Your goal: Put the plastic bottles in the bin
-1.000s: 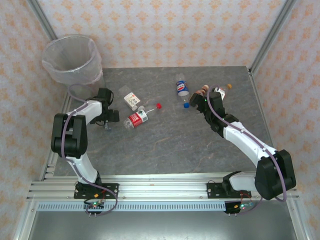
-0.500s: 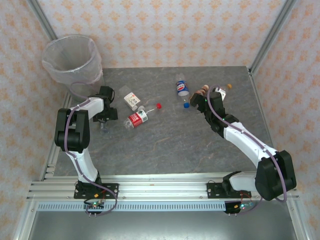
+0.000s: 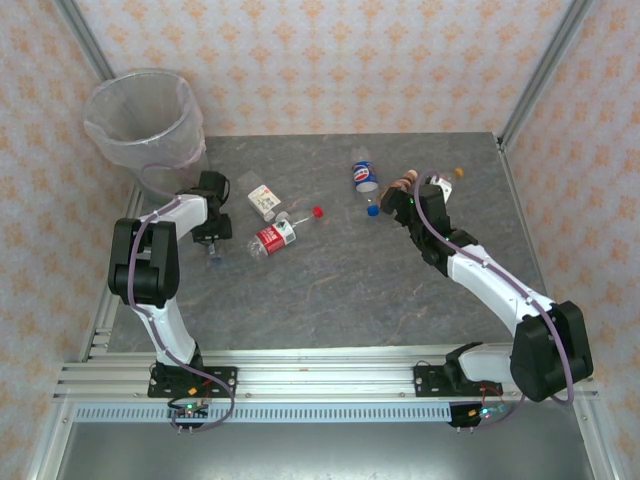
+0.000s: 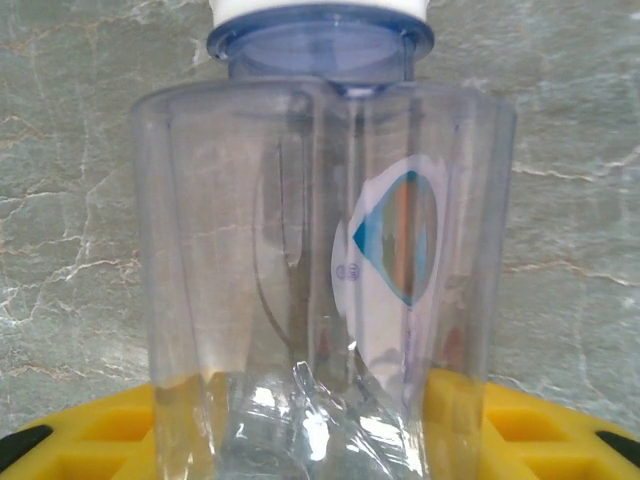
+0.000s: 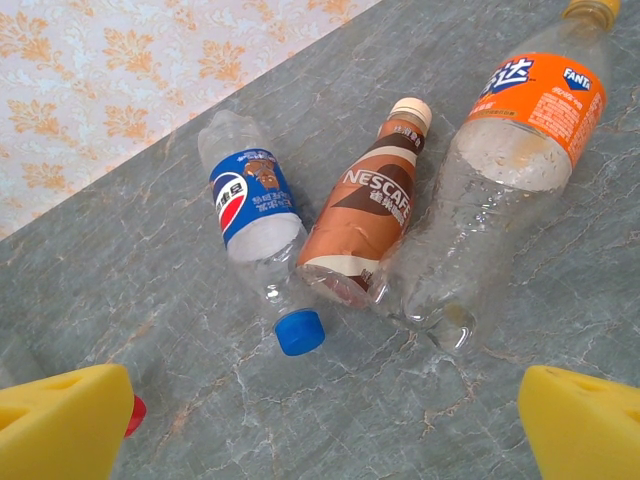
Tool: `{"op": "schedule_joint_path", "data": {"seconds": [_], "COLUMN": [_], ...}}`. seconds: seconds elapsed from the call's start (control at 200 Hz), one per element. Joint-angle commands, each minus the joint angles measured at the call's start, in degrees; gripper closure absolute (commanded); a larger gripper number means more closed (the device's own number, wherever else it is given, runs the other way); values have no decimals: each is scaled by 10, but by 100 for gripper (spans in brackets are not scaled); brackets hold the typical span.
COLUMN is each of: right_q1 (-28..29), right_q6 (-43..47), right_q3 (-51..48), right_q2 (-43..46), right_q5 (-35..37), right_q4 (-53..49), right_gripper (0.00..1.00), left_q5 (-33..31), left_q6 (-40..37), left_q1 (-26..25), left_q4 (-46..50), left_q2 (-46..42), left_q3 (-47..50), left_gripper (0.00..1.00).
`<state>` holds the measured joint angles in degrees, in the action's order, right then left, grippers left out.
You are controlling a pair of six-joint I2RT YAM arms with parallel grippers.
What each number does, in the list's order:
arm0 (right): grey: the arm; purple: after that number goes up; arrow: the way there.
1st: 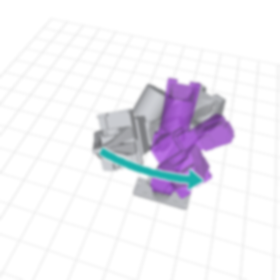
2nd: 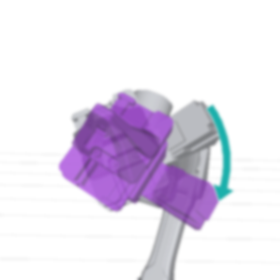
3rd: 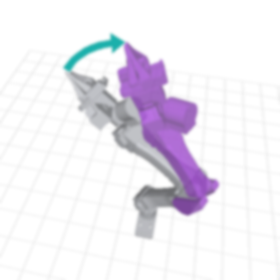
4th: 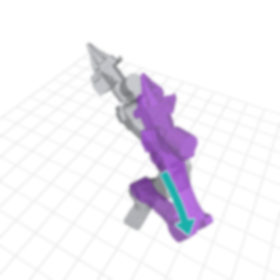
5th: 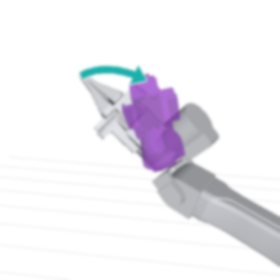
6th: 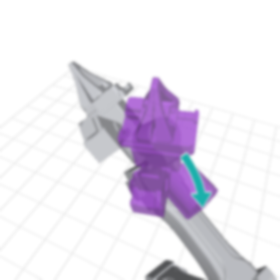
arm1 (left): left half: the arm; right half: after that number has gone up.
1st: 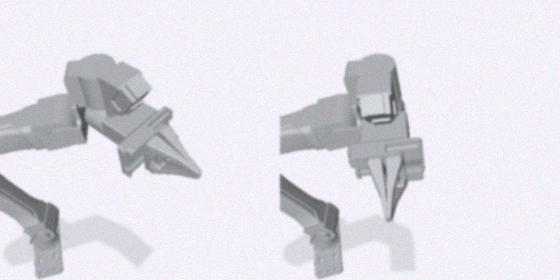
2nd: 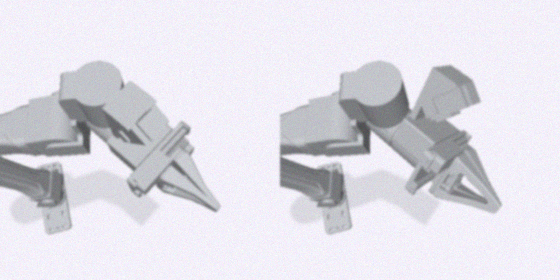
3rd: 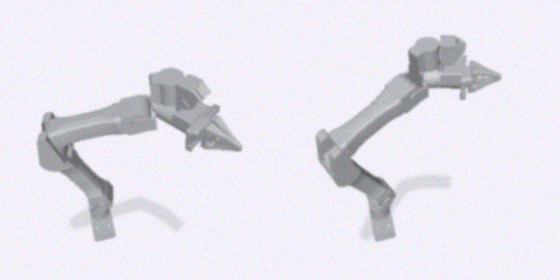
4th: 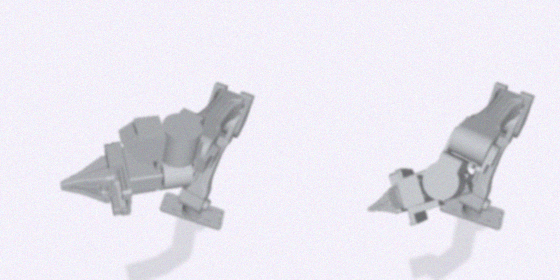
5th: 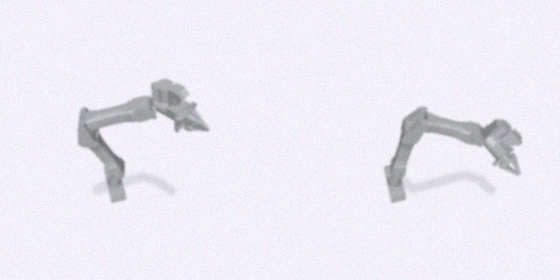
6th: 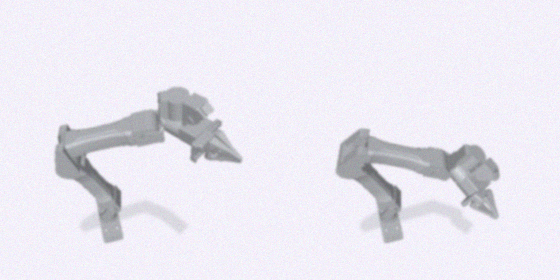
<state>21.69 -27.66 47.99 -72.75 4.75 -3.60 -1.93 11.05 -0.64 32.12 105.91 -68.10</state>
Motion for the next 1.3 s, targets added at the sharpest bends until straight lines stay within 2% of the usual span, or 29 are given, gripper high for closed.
{"op": "schedule_joint_path", "data": {"seconds": [0.0,0.33,0.5,0.626,0.836,0.941,1.151,1.296], "right_q1": [-3,-3,-3,-3,-3,-3,-3,-3], "right_q6": [0,-1,11,13,10,5,7,8], "right_q3": [-8,-11,-5,-3,-21,-32,-40,-43], "right_q2": [16,17,16,16,30,36,43,46], "right_q5": [15,15,-7,-12,-19,-21,-23,-14], "right_q4": [8,8,1,-3,3,1,0,5], "right_gripper": [1,1,1,1,1,1,1,1], "left_q5": [-9,-30,-18,9,106,114,87,114], "left_q6": [7,18,22,31,34,31,18,-17], "left_q1": [-16,-51,-64,-64,-64,-64,-65,-63], "left_q4": [19,28,31,27,16,19,9,0], "left_q2": [-36,-90,-114,-128,-154,-165,-171,-156], "left_q3": [-11,-31,-52,-66,-107,-140,-206,-279], "left_gripper": [53,57,57,57,57,57,57,57]}}
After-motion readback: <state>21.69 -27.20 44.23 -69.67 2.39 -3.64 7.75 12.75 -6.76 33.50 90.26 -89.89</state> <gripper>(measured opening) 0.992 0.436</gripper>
